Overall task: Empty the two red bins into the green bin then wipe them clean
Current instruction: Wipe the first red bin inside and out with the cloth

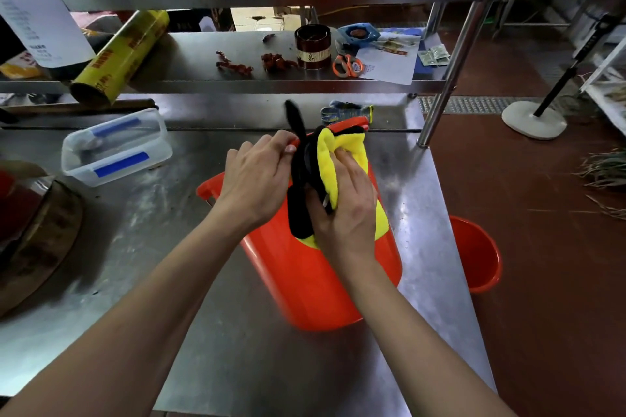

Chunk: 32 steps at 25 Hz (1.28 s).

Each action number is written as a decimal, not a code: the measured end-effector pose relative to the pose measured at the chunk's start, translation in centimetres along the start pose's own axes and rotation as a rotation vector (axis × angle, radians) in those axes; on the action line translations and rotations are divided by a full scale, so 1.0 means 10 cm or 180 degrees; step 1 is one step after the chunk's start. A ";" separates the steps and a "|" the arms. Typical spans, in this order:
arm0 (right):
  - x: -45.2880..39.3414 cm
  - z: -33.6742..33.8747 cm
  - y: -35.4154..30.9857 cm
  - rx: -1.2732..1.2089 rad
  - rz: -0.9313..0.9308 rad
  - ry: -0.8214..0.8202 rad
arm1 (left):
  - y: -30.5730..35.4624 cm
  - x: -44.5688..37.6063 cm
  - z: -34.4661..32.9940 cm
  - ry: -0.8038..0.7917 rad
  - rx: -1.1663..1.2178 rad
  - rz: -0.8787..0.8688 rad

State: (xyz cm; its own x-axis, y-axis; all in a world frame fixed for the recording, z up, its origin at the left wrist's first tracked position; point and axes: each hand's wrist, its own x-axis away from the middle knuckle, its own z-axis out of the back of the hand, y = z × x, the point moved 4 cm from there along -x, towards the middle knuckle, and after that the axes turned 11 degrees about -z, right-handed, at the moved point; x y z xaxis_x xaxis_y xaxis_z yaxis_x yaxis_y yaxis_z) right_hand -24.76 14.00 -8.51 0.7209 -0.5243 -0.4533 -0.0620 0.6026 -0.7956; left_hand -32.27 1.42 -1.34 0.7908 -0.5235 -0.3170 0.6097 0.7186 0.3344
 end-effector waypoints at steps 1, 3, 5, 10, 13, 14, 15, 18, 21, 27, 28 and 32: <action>-0.03 -0.02 -0.04 -0.0014 -0.0001 -0.0010 | 0.00 0.00 0.00 0.0017 0.0002 -0.0018; -0.05 -0.04 -0.08 -0.0006 0.0014 -0.0026 | -0.02 0.00 0.00 0.0029 0.0017 -0.0012; -0.04 -0.03 -0.07 0.0027 0.0068 -0.0074 | -0.03 0.01 0.01 0.0066 -0.0008 -0.0022; 0.30 0.13 0.28 0.0030 0.0048 -0.0118 | -0.19 0.02 0.03 0.0055 0.0250 0.0113; 0.60 0.29 0.57 -0.0005 -0.0268 -0.0149 | -0.25 0.03 0.04 0.0103 0.0360 0.0092; 0.69 0.35 0.64 -0.0003 -0.0362 -0.0168 | -0.25 0.02 0.04 0.0096 0.0356 0.0055; 0.78 0.40 0.71 -0.0020 -0.0454 -0.0173 | -0.23 0.02 0.04 0.0082 0.0356 0.0022; 0.96 0.51 0.90 -0.0127 -0.0718 -0.0222 | -0.20 -0.02 0.04 0.0025 0.0378 -0.0004; 1.00 0.55 0.94 -0.0141 -0.0929 -0.0237 | -0.14 -0.07 0.01 0.0014 0.0425 -0.0015; 0.63 0.43 0.67 -0.0257 -0.0826 -0.0118 | -0.13 -0.05 0.00 0.0068 0.0472 -0.0105; 0.53 0.38 0.58 -0.0243 -0.0738 -0.0089 | -0.14 -0.05 0.00 0.0077 0.0489 -0.0112; 0.15 0.15 0.27 -0.0147 -0.0360 -0.0076 | -0.24 0.00 0.02 0.0138 0.0629 -0.0059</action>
State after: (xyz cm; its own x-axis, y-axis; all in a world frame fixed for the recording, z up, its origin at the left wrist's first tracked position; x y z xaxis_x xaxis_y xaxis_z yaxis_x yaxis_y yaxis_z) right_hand -22.86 15.73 -10.72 0.7412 -0.5726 -0.3502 -0.0107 0.5117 -0.8591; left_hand -33.71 -0.42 -1.98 0.7789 -0.5126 -0.3613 0.6262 0.6029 0.4944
